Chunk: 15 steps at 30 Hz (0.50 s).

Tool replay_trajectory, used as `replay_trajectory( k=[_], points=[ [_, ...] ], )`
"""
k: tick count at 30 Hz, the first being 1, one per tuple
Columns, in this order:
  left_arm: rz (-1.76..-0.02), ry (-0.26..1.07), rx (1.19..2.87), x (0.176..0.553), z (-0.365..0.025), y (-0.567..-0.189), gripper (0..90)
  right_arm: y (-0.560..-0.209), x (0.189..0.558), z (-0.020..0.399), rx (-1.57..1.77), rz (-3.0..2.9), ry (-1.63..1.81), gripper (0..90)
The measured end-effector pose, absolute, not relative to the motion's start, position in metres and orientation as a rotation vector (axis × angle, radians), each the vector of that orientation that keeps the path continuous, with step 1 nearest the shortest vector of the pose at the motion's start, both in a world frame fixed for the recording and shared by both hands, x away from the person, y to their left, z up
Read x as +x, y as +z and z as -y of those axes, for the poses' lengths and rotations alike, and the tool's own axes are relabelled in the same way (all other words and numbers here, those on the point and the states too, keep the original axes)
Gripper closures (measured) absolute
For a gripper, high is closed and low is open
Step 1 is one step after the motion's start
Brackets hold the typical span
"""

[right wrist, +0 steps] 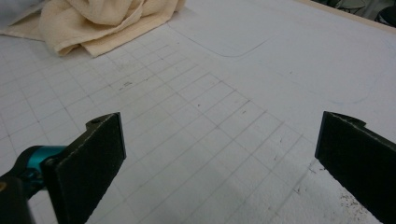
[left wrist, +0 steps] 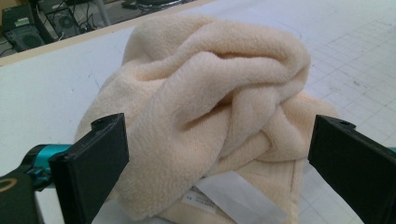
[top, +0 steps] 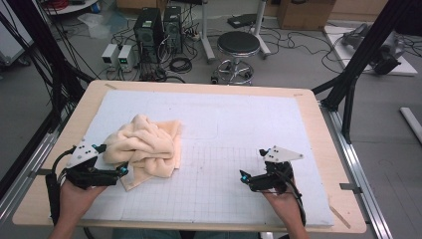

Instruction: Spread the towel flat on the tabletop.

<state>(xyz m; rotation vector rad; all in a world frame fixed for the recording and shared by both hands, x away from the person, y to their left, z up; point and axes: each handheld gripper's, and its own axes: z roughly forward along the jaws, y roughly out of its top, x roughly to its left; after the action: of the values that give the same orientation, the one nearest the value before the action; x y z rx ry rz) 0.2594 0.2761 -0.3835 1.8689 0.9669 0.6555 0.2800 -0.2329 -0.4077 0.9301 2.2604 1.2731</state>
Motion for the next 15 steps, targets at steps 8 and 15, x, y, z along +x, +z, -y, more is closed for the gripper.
replay_trajectory(
  k=[8, 15],
  points=[
    [-0.909, 0.634, 1.913, 0.278, -0.268, -0.366, 5.8, -0.408, 0.28, 0.233, 0.942, -2.266, 1.265, 0.9],
    [-0.876, 0.578, 1.965, 0.311, -0.262, -0.355, 9.2, -0.409, 0.281, 0.232, 0.932, -2.269, 1.261, 0.9]
  ],
)
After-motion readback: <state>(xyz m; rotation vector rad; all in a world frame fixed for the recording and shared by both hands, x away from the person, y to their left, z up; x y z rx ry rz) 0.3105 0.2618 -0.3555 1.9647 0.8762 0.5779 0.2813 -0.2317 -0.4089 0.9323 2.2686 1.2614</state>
